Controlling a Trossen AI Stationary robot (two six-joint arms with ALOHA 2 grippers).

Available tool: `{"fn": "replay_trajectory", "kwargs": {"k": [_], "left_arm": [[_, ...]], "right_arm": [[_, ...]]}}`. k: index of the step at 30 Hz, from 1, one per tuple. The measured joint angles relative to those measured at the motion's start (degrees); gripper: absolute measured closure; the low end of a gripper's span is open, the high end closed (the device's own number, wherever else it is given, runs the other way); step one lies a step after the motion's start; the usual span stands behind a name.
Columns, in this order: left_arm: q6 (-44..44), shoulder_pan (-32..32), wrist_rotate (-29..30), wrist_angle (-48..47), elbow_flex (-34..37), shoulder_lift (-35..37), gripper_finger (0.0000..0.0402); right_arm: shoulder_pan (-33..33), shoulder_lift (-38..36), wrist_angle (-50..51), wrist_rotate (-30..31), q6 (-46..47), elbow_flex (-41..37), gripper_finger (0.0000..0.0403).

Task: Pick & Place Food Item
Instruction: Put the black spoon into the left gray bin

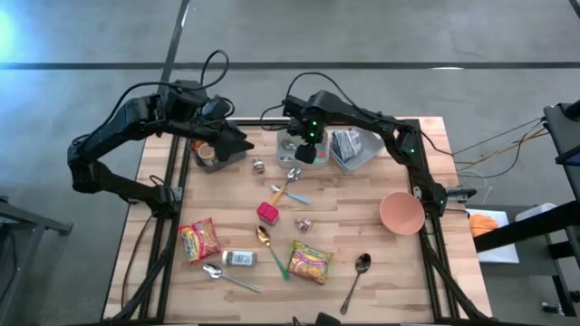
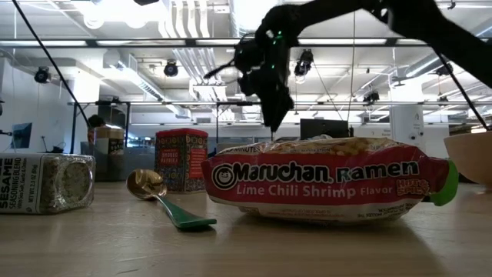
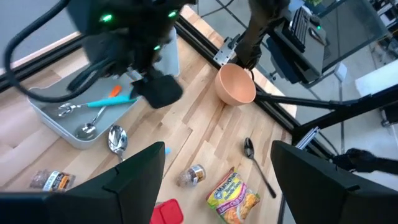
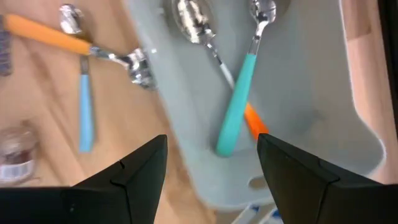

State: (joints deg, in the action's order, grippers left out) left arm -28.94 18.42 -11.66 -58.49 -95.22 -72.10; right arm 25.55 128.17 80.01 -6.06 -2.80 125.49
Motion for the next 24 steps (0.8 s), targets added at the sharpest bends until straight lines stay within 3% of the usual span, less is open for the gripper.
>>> {"fn": "replay_trajectory", "kwargs": {"k": [5, 11, 18, 24], "left_arm": [[3.67, 0.0, -0.09, -0.29, 0.0, 0.0, 0.0105], [6.7, 0.0, -0.07, -1.48, 0.0, 0.0, 0.0105], [10.56, 0.01, -0.03, -2.87, 0.0, 0.0, 0.0105], [14.11, 0.02, 0.09, -2.92, 0.02, 0.0, 0.0105]], "right_arm": [[-1.97, -8.89, -0.61, 0.04, 2.72, -6.74, 0.0155], [-6.16, -22.99, -4.96, 0.06, 9.36, -23.06, 0.0155], [-13.95, -39.57, -11.4, 0.27, 29.19, -42.31, 0.0155], [-22.4, -48.92, -13.03, 6.04, 47.52, -52.55, 0.0155]]}}
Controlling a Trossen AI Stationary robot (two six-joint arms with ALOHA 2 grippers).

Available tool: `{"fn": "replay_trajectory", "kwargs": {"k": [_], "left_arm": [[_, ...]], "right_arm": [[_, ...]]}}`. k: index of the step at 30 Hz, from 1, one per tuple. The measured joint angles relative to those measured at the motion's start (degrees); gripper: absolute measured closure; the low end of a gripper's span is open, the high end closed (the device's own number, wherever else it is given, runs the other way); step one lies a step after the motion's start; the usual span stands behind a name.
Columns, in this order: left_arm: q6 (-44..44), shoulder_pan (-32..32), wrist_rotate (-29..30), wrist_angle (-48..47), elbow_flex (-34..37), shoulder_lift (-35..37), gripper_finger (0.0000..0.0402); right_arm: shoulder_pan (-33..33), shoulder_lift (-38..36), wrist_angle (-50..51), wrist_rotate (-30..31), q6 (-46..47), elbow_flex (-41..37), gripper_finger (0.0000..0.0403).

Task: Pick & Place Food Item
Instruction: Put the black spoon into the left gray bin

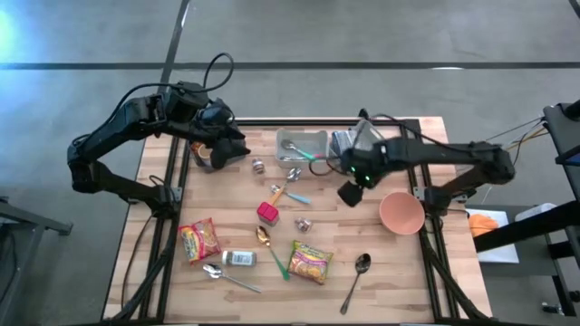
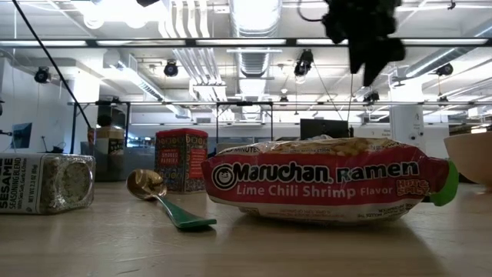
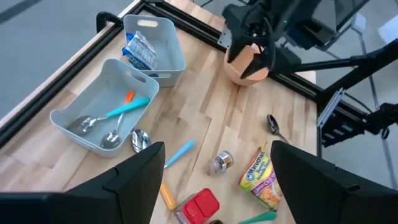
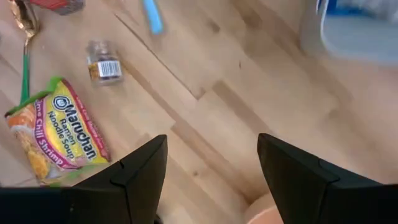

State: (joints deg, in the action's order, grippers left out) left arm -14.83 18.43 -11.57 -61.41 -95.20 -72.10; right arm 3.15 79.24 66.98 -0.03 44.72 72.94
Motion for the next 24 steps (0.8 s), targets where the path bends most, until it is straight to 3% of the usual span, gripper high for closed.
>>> {"fn": "replay_trajectory", "kwargs": {"k": [6, 15, 20, 24], "left_arm": [[2.87, 0.0, 0.0, -0.07, 0.0, 0.0, 0.0105], [4.59, -0.02, 0.0, -0.07, 0.0, 0.0, 0.0105], [4.57, 0.0, 0.0, -0.05, 0.0, 0.0, 0.0105], [4.57, 0.0, 0.0, -0.06, 0.0, 0.0, 0.0105]], "right_arm": [[-11.26, -3.13, -0.61, -1.48, 17.65, -4.99, 0.0155], [-29.08, 0.09, -6.65, -1.52, 56.62, -4.9, 0.0159], [-34.85, 5.4, -8.19, -0.89, 70.71, -3.63, 0.0197], [-37.15, 10.49, -12.87, -0.88, 75.08, -2.43, 0.0241]]}}
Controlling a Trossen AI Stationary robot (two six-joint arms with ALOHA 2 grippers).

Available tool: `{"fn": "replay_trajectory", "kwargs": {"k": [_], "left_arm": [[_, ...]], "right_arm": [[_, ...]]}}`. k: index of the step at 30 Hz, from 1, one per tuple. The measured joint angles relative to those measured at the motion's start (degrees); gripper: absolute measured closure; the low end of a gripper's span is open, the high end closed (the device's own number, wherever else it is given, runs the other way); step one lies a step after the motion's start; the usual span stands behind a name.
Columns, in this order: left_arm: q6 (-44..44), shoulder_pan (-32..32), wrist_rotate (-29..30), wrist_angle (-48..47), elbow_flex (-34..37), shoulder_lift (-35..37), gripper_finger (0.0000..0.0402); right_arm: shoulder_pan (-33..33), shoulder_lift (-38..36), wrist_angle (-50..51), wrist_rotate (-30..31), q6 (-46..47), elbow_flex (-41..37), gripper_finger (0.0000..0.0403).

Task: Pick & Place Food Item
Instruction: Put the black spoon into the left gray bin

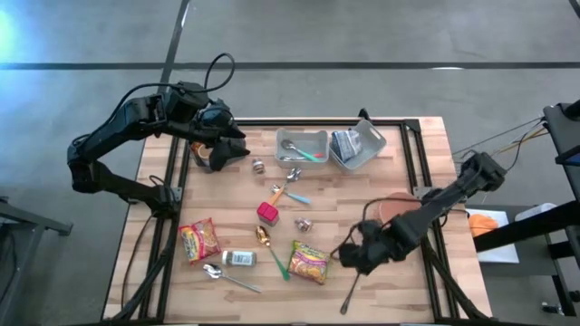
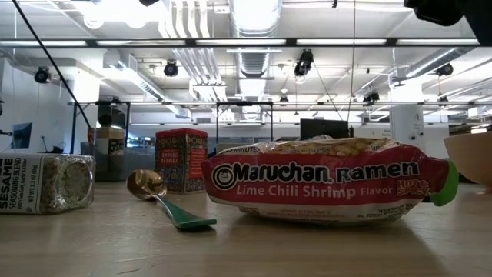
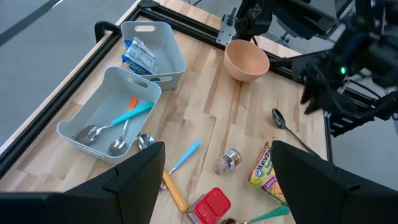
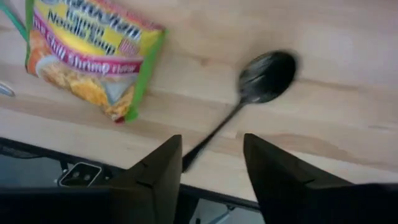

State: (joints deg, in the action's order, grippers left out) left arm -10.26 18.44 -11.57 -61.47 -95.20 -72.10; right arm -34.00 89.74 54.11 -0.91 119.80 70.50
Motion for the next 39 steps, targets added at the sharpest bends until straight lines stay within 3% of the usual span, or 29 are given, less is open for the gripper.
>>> {"fn": "replay_trajectory", "kwargs": {"k": [9, 21, 25, 33, 39], "left_arm": [[-1.22, 0.0, -0.02, -1.48, 0.0, 0.0, 0.0105], [-1.92, 0.0, -0.46, -5.37, 0.0, 0.0, 0.0105], [-1.92, 0.0, -0.68, -6.4, 0.0, 0.0, 0.0105], [-1.92, 0.0, -5.23, -7.82, 0.0, 0.0, 0.0105], [-2.1, 0.0, -6.49, -9.37, 0.0, 0.0, 0.0105]], "right_arm": [[-0.91, 11.67, -2.57, 0.45, -0.04, 6.25, 0.0316], [-6.66, 17.37, -3.24, -1.12, 11.43, 8.26, 0.0317], [-6.88, 17.37, -3.19, -0.44, 11.61, 7.92, 0.0282], [-6.94, 17.35, -3.06, 0.94, 10.87, 6.05, 0.017], [-6.99, 17.35, -3.35, 0.99, 10.93, 4.7, 0.0129]]}}
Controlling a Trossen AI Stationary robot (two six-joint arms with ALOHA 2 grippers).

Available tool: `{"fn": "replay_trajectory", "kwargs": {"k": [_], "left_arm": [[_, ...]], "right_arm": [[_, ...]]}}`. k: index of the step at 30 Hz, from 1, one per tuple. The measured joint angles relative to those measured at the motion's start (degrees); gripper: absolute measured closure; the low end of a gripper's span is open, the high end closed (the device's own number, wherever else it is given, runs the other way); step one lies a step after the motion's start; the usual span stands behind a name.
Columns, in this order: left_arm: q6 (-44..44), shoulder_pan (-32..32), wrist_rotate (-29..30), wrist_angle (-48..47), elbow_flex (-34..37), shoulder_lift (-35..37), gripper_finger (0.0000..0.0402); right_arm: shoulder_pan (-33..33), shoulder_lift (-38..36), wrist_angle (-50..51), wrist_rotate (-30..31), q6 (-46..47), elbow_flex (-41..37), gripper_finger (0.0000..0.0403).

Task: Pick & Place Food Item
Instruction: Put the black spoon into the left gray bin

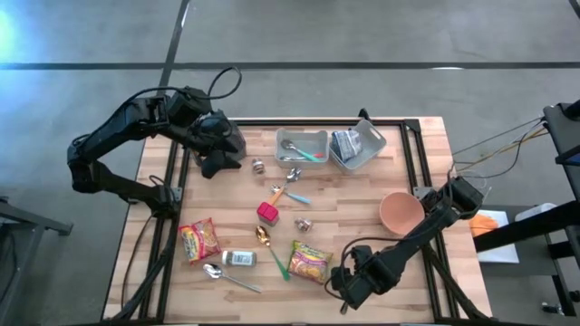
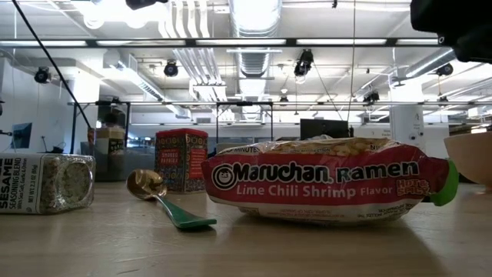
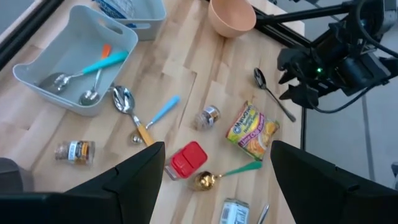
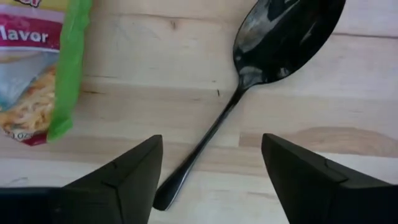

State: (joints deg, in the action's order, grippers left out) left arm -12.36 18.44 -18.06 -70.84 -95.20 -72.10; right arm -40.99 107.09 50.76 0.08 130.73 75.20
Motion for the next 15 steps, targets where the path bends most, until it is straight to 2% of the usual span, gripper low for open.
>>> {"fn": "replay_trajectory", "kwargs": {"k": [8, 15], "left_arm": [[-0.09, 0.0, -0.01, 0.03, 0.0, 0.0, 0.0105], [-1.16, 0.0, -0.03, 0.03, -0.02, 0.0, 0.0105]], "right_arm": [[0.0, 0.0, -0.86, 0.03, 0.19, -1.89, 0.0126], [0.02, 0.0, -8.26, 1.31, 0.15, -6.64, 0.0126]]}}
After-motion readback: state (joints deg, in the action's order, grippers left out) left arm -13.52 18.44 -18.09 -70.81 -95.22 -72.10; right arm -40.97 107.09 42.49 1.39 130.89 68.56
